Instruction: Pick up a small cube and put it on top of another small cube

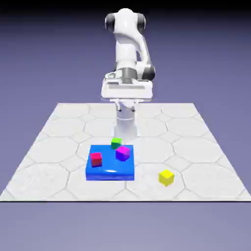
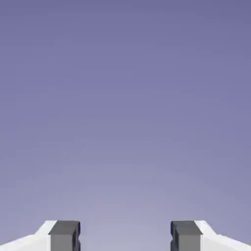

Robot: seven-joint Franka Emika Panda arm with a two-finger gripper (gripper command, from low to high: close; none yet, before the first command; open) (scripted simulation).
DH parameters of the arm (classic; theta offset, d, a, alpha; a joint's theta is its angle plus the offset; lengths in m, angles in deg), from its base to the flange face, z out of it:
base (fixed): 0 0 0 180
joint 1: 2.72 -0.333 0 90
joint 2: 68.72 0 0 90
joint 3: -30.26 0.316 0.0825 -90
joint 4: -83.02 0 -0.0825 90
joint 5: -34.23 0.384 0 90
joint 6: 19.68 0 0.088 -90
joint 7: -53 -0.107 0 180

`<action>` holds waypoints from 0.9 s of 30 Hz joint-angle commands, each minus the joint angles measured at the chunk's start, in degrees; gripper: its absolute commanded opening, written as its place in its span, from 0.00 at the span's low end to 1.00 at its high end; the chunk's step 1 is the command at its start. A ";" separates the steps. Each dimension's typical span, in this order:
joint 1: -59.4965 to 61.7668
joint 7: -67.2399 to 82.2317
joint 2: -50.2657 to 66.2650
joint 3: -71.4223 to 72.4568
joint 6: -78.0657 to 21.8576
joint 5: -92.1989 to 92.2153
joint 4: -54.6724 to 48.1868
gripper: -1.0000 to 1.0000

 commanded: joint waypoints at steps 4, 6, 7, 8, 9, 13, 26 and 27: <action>-1.46 -5.65 8.31 0.38 -6.95 5.84 -4.77 0.50; -2.19 -8.47 12.46 0.58 -10.42 8.76 -7.16 0.50; -2.55 -9.88 14.54 0.67 -12.16 10.22 -8.35 0.50; -2.92 -11.29 16.61 0.77 -13.89 11.69 -9.55 0.50; -3.28 -12.70 18.69 0.86 -15.63 13.15 -10.74 0.50; -4.74 -18.35 27.00 1.25 -22.57 18.99 -15.51 0.50; -9.05 -35.05 51.57 2.38 -43.13 36.27 -29.63 0.50; -9.31 -34.05 53.65 3.12 -41.09 37.56 -29.68 0.50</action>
